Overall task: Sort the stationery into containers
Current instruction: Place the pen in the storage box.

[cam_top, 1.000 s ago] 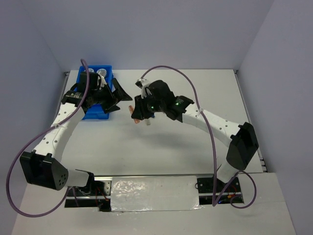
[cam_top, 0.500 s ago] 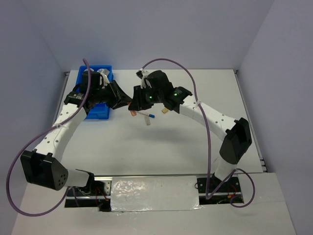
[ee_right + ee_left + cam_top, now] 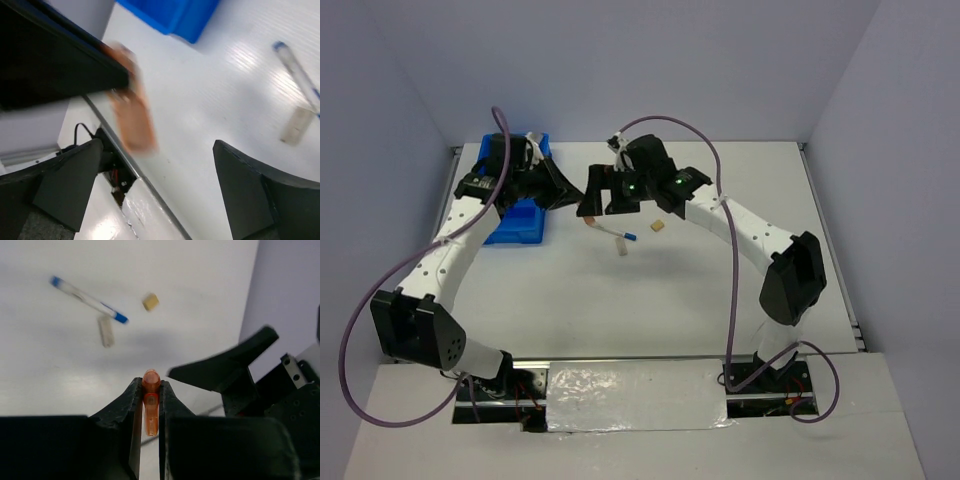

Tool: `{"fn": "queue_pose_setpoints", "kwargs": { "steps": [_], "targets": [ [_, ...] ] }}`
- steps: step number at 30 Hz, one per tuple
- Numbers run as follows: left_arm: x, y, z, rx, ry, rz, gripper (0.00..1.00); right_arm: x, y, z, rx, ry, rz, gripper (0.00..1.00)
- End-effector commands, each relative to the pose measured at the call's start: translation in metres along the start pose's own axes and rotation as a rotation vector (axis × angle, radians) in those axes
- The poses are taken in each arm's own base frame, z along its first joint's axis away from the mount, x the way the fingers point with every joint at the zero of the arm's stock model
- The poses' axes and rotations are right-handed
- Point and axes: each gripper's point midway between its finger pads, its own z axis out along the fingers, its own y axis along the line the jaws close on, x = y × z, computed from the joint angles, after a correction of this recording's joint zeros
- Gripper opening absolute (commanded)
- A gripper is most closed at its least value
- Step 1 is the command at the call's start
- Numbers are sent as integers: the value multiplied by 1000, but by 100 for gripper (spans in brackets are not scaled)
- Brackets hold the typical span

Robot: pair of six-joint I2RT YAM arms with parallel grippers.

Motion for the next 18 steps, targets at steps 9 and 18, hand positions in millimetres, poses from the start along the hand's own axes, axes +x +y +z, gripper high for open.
{"fn": "queue_pose_setpoints", "kwargs": {
  "steps": [9,18],
  "targets": [
    [-199,180,-10,-406,-502,-336,0,-34,-94,-113,227,-206,121,100],
    [-285,235,39,-344,-580,-497,4,6,-108,-127,268,-139,80,100]
  ]
}}
